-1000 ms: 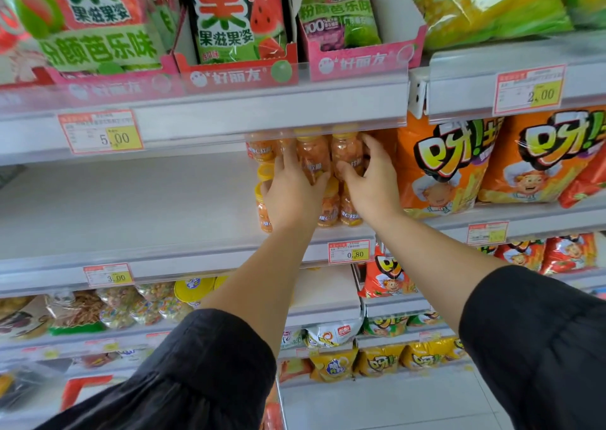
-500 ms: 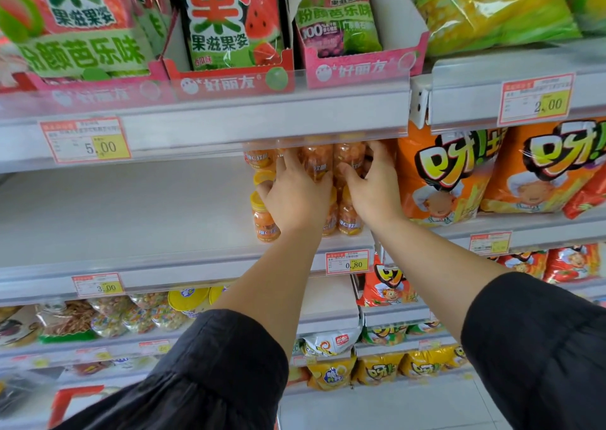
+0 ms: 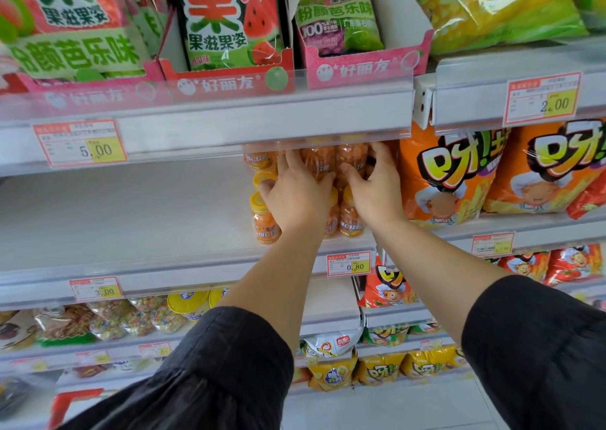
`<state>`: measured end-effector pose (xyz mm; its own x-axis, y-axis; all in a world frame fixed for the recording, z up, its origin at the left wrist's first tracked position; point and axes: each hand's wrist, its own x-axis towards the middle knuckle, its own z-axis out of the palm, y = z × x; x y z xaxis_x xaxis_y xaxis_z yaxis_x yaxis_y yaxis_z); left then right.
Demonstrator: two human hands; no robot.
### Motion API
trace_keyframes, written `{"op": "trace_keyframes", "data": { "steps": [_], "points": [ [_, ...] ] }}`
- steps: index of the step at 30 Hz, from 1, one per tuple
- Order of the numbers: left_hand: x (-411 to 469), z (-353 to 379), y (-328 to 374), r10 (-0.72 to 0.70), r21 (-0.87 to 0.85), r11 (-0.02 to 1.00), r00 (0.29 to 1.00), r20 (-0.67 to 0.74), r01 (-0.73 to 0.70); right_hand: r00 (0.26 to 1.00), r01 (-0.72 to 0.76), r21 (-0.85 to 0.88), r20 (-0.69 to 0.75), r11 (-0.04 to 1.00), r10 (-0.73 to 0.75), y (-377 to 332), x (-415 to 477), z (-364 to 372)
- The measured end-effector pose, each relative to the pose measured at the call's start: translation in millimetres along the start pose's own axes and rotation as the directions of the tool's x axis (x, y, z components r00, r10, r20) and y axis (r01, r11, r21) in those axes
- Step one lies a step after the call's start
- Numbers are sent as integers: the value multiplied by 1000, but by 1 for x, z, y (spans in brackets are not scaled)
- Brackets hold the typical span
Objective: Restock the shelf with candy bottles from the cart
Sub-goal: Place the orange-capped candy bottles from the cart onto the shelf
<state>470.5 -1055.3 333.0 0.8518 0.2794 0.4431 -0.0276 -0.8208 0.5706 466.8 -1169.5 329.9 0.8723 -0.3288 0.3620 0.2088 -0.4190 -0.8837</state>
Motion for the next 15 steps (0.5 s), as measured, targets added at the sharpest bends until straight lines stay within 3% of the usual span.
{"op": "trace_keyframes", "data": {
  "steps": [15],
  "points": [
    [-3, -1, -4, -27, -38, 999, 1000, -3, 27, 996, -68, -33, 60, 997, 70, 9, 1, 0]
  ]
}}
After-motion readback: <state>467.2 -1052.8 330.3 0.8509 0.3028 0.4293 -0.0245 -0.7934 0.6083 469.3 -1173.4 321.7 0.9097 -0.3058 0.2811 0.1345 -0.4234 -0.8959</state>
